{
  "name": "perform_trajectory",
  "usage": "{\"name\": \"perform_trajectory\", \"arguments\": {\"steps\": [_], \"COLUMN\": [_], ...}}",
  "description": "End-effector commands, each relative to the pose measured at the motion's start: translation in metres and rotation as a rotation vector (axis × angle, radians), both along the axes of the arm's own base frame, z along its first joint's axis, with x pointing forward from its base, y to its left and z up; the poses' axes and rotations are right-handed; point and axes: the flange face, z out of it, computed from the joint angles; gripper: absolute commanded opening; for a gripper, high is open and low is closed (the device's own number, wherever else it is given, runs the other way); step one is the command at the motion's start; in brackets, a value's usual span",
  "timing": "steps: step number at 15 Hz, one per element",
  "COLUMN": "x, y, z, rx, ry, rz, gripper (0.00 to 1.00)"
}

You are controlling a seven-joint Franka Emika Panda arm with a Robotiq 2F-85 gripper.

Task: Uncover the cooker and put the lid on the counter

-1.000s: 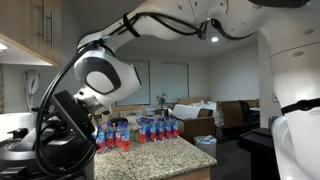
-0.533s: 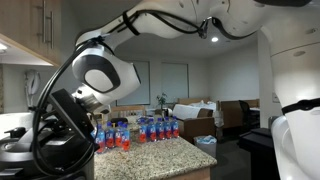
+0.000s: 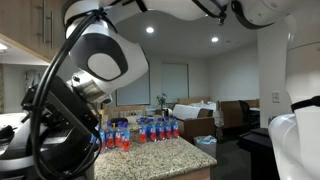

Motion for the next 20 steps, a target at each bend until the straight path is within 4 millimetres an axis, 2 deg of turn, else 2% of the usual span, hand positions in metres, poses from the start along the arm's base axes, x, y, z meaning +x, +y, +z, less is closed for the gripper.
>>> {"name": "perform_trajectory", "arguments": {"steps": [1,5,13,20], "x": [-0.013,0.009,0.036,0.059], "y": [-0.013,-0.033,-0.105,-0.165], "z": [0.025,0.023,0.091,0.111], "rx": [0.028,0.056,0.153,0.178], "ry": [-0.014,0.037,-0.039,-0.076], "rz": [-0.002,-0.030,-0.061,-0.126], "gripper": [0.07,0.06,0.06,0.06]}}
